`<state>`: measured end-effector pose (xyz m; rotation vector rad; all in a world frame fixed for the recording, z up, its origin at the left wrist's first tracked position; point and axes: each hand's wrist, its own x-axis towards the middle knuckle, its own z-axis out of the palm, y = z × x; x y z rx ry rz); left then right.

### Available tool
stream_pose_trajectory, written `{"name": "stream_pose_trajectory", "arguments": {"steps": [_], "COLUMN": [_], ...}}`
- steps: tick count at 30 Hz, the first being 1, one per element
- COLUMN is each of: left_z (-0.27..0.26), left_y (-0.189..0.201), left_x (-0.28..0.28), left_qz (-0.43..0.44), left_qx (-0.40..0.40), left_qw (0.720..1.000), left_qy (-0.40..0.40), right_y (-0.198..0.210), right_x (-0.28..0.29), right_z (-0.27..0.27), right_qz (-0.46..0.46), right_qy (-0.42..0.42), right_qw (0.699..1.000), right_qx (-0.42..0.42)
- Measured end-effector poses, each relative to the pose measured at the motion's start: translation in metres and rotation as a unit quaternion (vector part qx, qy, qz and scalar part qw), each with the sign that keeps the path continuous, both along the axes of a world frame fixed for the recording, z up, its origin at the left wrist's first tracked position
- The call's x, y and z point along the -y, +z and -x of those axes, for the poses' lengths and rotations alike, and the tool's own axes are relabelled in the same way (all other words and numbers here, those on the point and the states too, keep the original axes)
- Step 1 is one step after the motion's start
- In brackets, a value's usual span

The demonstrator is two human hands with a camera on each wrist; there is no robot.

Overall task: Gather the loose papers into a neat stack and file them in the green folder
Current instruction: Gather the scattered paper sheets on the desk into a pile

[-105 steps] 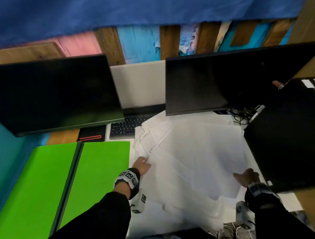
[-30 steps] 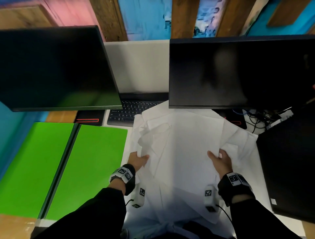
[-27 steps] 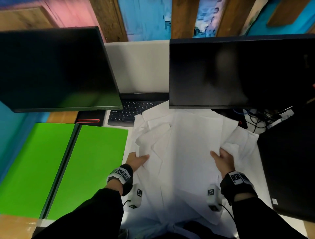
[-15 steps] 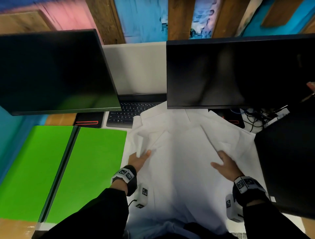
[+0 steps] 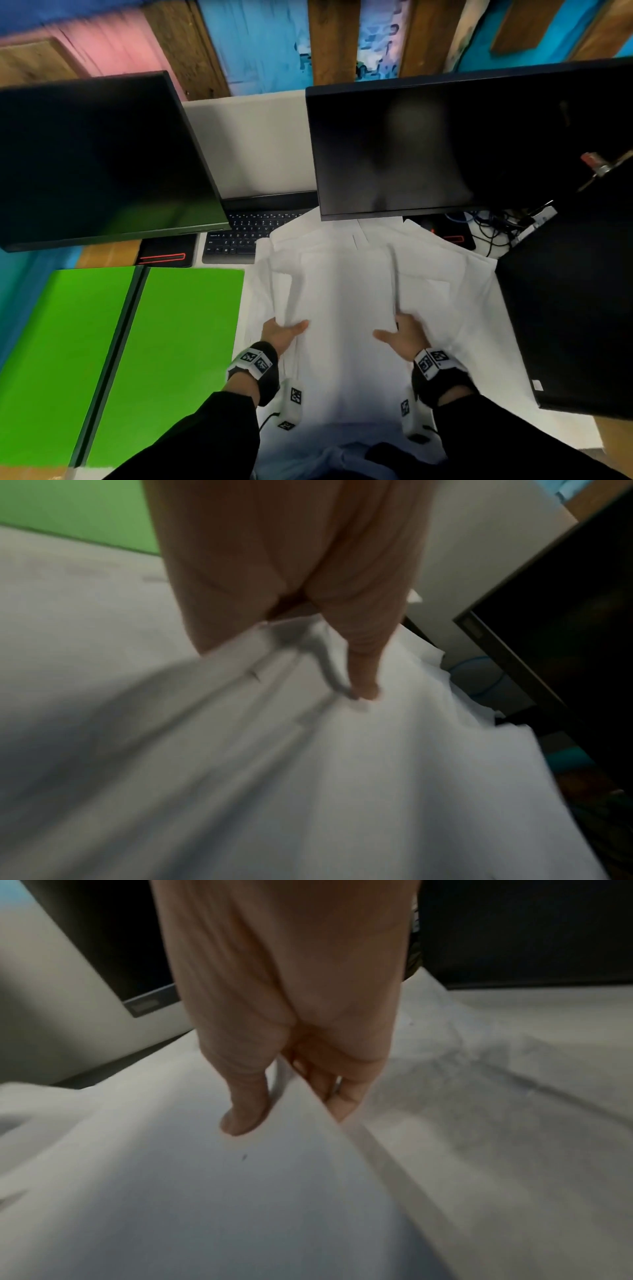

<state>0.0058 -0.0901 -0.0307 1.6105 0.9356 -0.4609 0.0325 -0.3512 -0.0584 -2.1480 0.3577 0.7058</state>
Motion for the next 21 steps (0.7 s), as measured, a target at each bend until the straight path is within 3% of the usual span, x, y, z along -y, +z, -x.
{"name": "stream_pose_trajectory", "arguments": {"steps": [3, 6, 8, 12, 17, 21], "left_z": [-0.002, 0.0, 0.002, 0.003, 0.006, 0.009], "left_y": [-0.002, -0.003, -0.003, -0.004, -0.007, -0.009], "left_x": [0.001, -0.005, -0.006, -0.002, -0.011, -0.025], "left_qz": [-0.04, -0.069, -0.061, -0.033, -0.11, -0.132], "left_qx": [-0.009, -0.022, -0.021, -0.011, 0.0, -0.002], "left_qw": [0.999, 0.997, 0.998, 0.999, 0.994, 0.99], "left_qy": [-0.016, -0.023, -0.01, -0.014, -0.013, -0.052], "right_y": [0.009, 0.013, 0.013, 0.006, 0.007, 0.01], "right_x": [0.009, 0.048, 0.062, 0.057, 0.069, 0.073], "right_z": [-0.001, -0.001, 0.003, 0.013, 0.019, 0.024], "right_qz": [0.05, 0.189, 0.155, 0.043, 0.066, -0.05], "right_qy": [-0.107, -0.222, -0.226, -0.189, -0.223, -0.243], "right_qw": [0.991, 0.956, 0.962, 0.979, 0.967, 0.966], "right_qx": [0.068, 0.028, 0.013, 0.065, 0.109, 0.075]}}
